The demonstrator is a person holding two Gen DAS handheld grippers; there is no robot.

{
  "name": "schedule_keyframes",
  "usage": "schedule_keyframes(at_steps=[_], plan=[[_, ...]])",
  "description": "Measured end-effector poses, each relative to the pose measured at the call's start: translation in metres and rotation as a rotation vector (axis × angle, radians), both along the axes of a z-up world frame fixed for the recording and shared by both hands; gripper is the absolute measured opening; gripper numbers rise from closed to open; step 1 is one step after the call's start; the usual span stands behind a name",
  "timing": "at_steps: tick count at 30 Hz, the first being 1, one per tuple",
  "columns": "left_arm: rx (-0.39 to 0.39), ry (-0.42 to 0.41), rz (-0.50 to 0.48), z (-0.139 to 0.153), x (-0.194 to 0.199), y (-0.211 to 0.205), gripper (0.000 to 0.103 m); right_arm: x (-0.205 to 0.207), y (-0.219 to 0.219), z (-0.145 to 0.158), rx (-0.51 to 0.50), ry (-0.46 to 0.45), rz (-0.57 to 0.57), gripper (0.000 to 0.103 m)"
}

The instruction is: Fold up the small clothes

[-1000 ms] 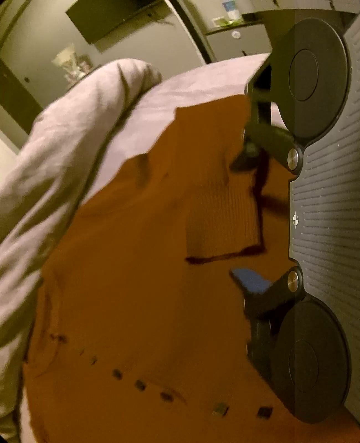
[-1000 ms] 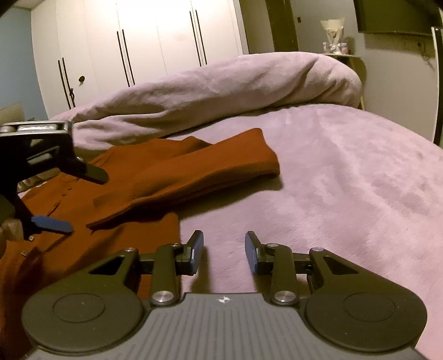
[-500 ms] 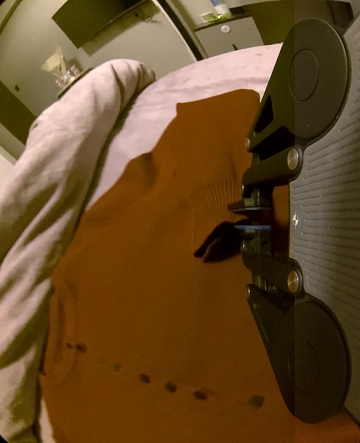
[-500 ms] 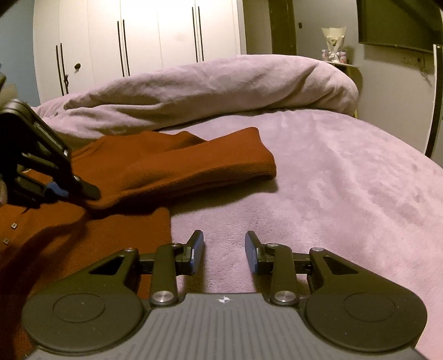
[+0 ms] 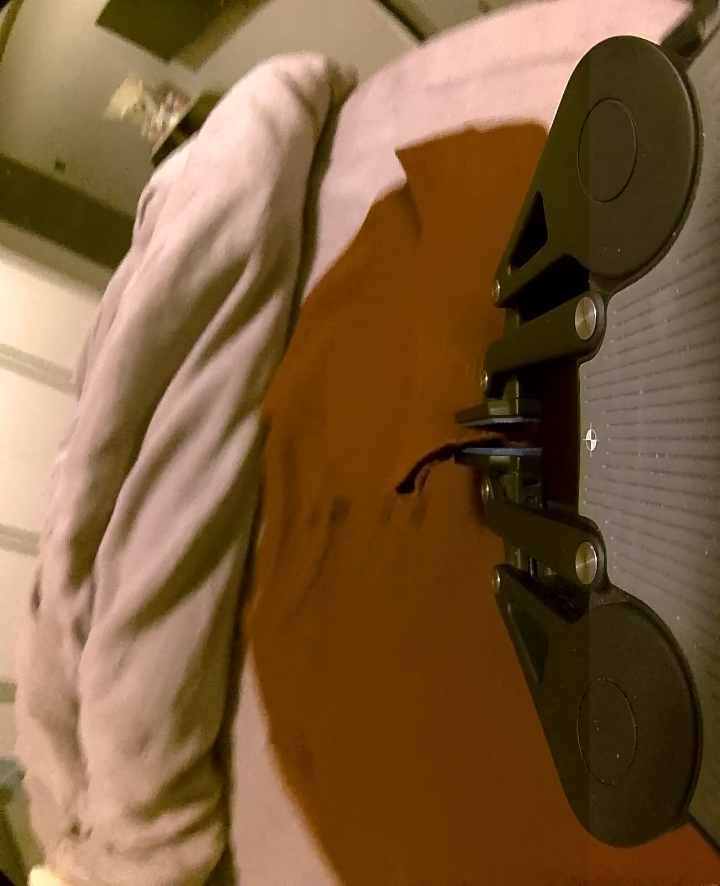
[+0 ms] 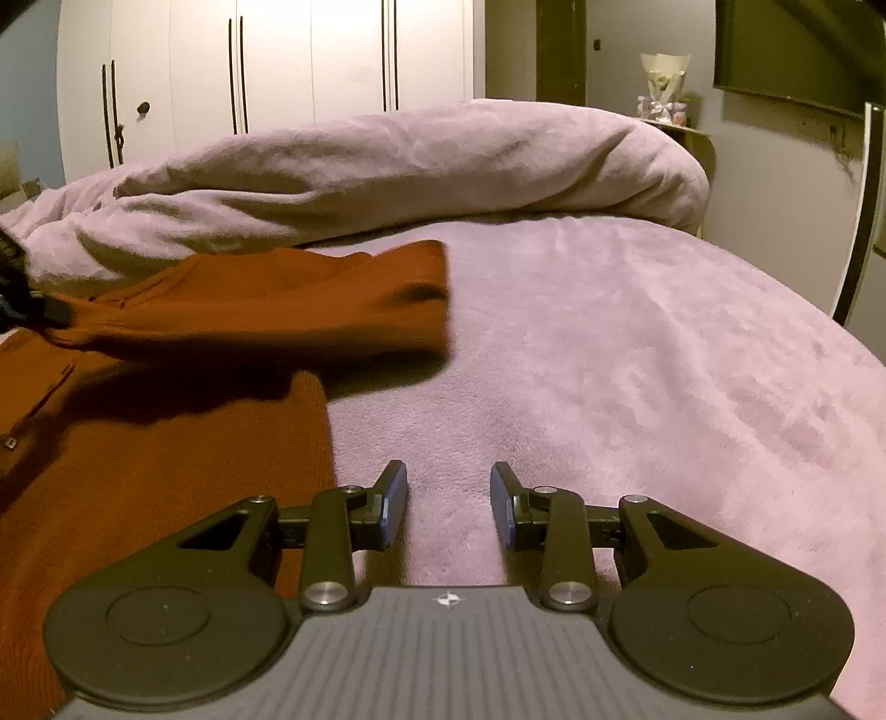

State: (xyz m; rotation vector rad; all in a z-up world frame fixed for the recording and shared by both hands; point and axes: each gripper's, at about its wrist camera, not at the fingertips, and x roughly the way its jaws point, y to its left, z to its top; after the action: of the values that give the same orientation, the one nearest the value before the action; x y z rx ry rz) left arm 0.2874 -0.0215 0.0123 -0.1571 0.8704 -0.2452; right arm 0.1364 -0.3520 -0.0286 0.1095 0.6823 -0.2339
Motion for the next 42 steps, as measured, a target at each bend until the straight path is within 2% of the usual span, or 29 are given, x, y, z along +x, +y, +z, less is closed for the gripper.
schedule_keyframes(at_steps=[4,7,9,17,20,24,28,32,37,42], plan=[[0.099,-0.049,0.111,0.003,0.016,0.05,0.009,0.003,0.006,0.004,-0.019,0.011,-0.003,0.032],[0.204,-0.089,0.185,0.0,0.025,0.079,0.009,0.005,0.011,0.008,-0.035,0.017,0.005,0.033],[0.235,-0.09,0.216,-0.006,0.029,0.093,0.009,0.007,0.017,0.012,-0.047,0.014,0.015,0.033],[0.131,0.035,0.263,-0.052,0.032,0.128,0.013,0.035,0.049,0.025,-0.072,-0.012,0.097,0.035],[0.121,0.026,0.261,-0.056,0.032,0.13,0.014,0.061,0.069,0.02,-0.093,-0.011,0.179,0.038],[0.103,0.027,0.258,-0.055,0.038,0.132,0.013,0.1,0.092,0.008,-0.17,-0.01,0.245,0.038],[0.098,0.012,0.248,-0.055,0.043,0.131,0.008,0.131,0.101,-0.004,-0.211,0.013,0.261,0.039],[0.131,-0.01,0.242,-0.058,0.044,0.128,0.007,0.146,0.098,-0.01,-0.23,0.024,0.235,0.038],[0.153,-0.039,0.256,-0.055,0.043,0.129,0.007,0.15,0.091,-0.012,-0.241,0.026,0.226,0.032],[0.245,0.006,0.252,-0.063,0.046,0.129,0.006,0.149,0.098,-0.018,-0.303,0.03,0.23,0.032]])
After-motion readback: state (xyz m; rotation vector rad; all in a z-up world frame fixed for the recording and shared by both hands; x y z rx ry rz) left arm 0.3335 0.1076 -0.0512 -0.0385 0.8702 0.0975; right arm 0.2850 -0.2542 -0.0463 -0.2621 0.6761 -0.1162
